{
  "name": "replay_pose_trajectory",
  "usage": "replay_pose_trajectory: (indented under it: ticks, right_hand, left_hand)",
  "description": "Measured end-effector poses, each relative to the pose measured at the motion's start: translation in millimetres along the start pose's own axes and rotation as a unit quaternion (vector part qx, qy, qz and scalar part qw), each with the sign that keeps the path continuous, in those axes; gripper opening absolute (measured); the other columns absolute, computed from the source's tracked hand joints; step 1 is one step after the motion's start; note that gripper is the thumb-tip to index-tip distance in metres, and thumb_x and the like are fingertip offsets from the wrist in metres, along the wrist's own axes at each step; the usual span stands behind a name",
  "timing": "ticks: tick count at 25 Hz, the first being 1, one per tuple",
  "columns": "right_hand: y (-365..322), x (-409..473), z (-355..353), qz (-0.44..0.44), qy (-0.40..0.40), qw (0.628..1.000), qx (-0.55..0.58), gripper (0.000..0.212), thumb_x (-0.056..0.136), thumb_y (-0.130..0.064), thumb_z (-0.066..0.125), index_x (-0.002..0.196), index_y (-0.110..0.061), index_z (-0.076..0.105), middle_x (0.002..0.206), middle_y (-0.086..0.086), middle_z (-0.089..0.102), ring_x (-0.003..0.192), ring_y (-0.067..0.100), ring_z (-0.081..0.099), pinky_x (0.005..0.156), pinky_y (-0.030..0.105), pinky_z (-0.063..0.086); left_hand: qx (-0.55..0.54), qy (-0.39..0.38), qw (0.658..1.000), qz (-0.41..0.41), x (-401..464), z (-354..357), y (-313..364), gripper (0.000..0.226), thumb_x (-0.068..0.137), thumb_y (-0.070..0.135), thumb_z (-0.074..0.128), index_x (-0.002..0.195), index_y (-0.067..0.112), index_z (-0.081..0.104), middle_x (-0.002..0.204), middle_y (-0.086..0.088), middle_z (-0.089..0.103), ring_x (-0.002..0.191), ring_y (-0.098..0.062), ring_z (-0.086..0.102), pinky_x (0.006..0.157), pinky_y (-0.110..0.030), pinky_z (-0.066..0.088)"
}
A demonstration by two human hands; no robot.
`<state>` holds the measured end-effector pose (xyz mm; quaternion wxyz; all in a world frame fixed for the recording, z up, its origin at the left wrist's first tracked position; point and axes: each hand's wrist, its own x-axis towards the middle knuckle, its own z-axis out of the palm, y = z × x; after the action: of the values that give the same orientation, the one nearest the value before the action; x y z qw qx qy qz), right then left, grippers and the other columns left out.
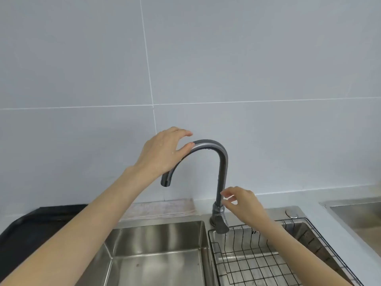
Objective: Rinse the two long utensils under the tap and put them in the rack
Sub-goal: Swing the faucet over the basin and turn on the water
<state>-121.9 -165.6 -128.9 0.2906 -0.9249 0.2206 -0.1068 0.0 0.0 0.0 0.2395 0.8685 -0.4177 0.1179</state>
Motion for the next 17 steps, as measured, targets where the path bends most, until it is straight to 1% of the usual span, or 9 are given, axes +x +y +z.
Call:
replay_pose_trajectory:
  ticks: [3, 6, 12, 15, 17]
  right_hand:
    - [12.2, 0.0, 19.0, 0.031, -0.046, 0.998, 0.001, 0.025, 0.087, -0.021, 0.058, 0.111, -0.018, 0.062, 0.116, 0.001, 0.065, 0.105, 0.017, 0.061, 0.092, 0.035, 0.050]
    - [21.9, -1.3, 37.6, 0.049, -0.070, 0.996, -0.002, 0.027, 0.086, -0.021, 0.057, 0.113, -0.021, 0.062, 0.117, -0.002, 0.065, 0.108, 0.016, 0.060, 0.089, 0.033, 0.049]
    - [26.1, 2.3, 54.7, 0.070, -0.022, 0.997, 0.004, 0.017, 0.086, -0.018, 0.057, 0.099, -0.020, 0.068, 0.100, 0.002, 0.071, 0.098, 0.021, 0.063, 0.078, 0.030, 0.050]
    - [27.0, -0.7, 59.1, 0.075, -0.007, 0.997, -0.005, 0.014, 0.086, -0.018, 0.057, 0.095, -0.020, 0.068, 0.096, 0.002, 0.071, 0.096, 0.023, 0.063, 0.072, 0.028, 0.046]
    - [28.3, -4.0, 60.2, 0.076, -0.006, 0.997, -0.007, 0.012, 0.086, -0.018, 0.058, 0.093, -0.018, 0.067, 0.095, 0.003, 0.071, 0.095, 0.024, 0.063, 0.071, 0.028, 0.046]
  left_hand:
    - [-0.019, -0.009, 1.000, -0.005, 3.5, 11.6, -3.1, 0.029, 0.092, 0.033, 0.047, 0.118, 0.026, 0.059, 0.121, 0.006, 0.061, 0.111, -0.016, 0.058, 0.085, -0.031, 0.044]
    - [-0.048, -0.019, 0.998, -0.020, 2.9, 19.1, -5.6, 0.029, 0.091, 0.031, 0.050, 0.119, 0.028, 0.057, 0.114, 0.003, 0.066, 0.104, -0.018, 0.061, 0.086, -0.035, 0.048]
    - [-0.075, 0.007, 0.997, -0.030, 0.4, 27.5, -9.8, 0.031, 0.091, 0.030, 0.051, 0.121, 0.029, 0.056, 0.116, 0.004, 0.067, 0.104, -0.020, 0.062, 0.087, -0.035, 0.048]
    - [-0.089, 0.018, 0.995, -0.035, -1.8, 29.3, -10.4, 0.030, 0.090, 0.030, 0.052, 0.120, 0.028, 0.056, 0.116, 0.005, 0.067, 0.103, -0.021, 0.062, 0.087, -0.035, 0.049]
    - [-0.092, 0.022, 0.995, -0.038, -2.4, 29.2, -9.6, 0.030, 0.090, 0.030, 0.052, 0.120, 0.027, 0.057, 0.114, 0.003, 0.068, 0.103, -0.021, 0.063, 0.085, -0.034, 0.048]
